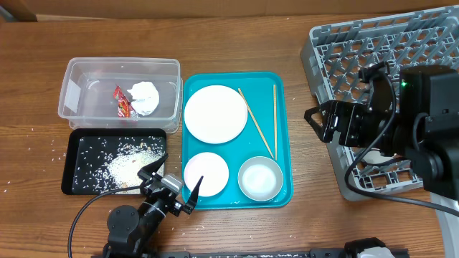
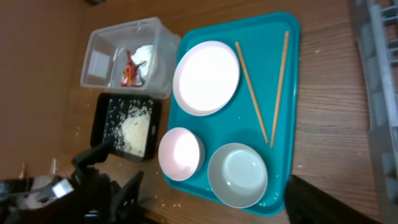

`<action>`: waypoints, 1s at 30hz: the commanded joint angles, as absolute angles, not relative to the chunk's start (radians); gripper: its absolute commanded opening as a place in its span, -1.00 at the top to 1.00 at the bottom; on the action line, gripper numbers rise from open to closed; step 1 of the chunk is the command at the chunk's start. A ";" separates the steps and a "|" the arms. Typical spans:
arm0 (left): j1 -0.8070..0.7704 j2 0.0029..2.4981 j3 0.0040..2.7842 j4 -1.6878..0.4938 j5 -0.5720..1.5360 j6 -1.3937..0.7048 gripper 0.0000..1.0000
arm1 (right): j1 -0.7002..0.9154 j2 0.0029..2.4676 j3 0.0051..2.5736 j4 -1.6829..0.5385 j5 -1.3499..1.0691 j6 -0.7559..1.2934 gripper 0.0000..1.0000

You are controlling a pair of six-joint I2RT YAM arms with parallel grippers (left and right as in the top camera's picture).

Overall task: Sort waste into correct bins and load items into the dishwasher
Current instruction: 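Grasp the wooden chopsticks on the teal tray with the right gripper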

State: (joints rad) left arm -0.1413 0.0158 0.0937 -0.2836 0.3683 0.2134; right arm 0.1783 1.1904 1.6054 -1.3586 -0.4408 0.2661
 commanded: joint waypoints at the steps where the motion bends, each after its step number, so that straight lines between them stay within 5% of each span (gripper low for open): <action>1: -0.131 0.006 0.088 -0.279 0.385 0.225 -1.00 | 0.249 1.222 1.585 -1.370 -0.453 0.266 -0.70; 7: -0.131 0.006 0.088 -0.279 0.385 0.224 -0.99 | 0.493 1.323 1.390 -1.250 -0.280 0.367 -0.61; 9: -0.131 0.006 0.088 -0.279 0.385 0.224 -1.00 | 0.540 1.389 1.338 -1.174 -0.154 0.376 -0.43; 13: -0.131 0.006 0.088 -0.279 0.385 0.224 -1.00 | 0.549 1.549 1.325 -1.048 -0.007 0.350 -0.11; 30: -0.131 0.006 0.088 -0.279 0.385 0.224 -1.00 | 0.548 1.999 1.325 -0.794 0.016 0.175 0.28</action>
State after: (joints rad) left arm -0.1413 0.0158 0.0925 -0.2825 0.3714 0.2134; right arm 0.5495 1.9705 1.3201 -0.7994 0.0257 0.1890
